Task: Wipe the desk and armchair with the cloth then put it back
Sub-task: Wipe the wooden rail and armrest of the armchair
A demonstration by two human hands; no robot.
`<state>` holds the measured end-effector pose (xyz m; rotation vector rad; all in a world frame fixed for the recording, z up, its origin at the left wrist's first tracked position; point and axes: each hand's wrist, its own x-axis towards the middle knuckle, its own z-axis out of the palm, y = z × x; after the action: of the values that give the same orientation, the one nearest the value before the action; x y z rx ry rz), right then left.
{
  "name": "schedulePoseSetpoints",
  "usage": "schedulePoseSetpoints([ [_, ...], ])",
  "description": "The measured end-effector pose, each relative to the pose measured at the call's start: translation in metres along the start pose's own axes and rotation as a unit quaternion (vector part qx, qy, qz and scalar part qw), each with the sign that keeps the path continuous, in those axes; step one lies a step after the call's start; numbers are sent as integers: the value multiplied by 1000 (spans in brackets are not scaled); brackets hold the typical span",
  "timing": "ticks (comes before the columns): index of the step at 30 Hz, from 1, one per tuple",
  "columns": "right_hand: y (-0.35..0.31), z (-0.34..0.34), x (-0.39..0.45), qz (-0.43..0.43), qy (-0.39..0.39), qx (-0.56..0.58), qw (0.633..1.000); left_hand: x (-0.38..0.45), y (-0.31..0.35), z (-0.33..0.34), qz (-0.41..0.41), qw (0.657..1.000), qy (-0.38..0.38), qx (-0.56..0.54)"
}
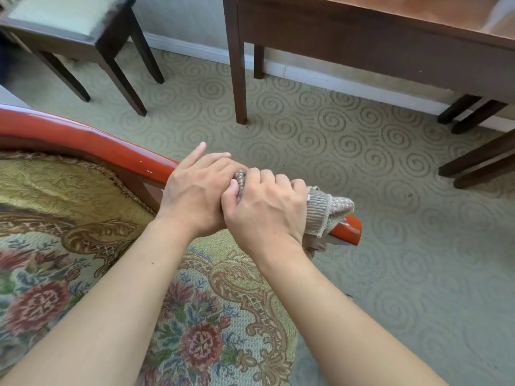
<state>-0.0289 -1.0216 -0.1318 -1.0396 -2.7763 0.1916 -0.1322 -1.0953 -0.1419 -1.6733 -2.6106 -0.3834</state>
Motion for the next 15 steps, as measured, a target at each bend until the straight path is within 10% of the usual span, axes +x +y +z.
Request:
schedulePoseSetpoints([
  [9, 107, -3, -52, 5, 57, 104, 993, 2, 3, -3, -19, 1000, -19, -2],
  [15, 63, -2, -32, 95, 83, 60, 990, 3, 1, 2, -26, 1000, -2, -8],
])
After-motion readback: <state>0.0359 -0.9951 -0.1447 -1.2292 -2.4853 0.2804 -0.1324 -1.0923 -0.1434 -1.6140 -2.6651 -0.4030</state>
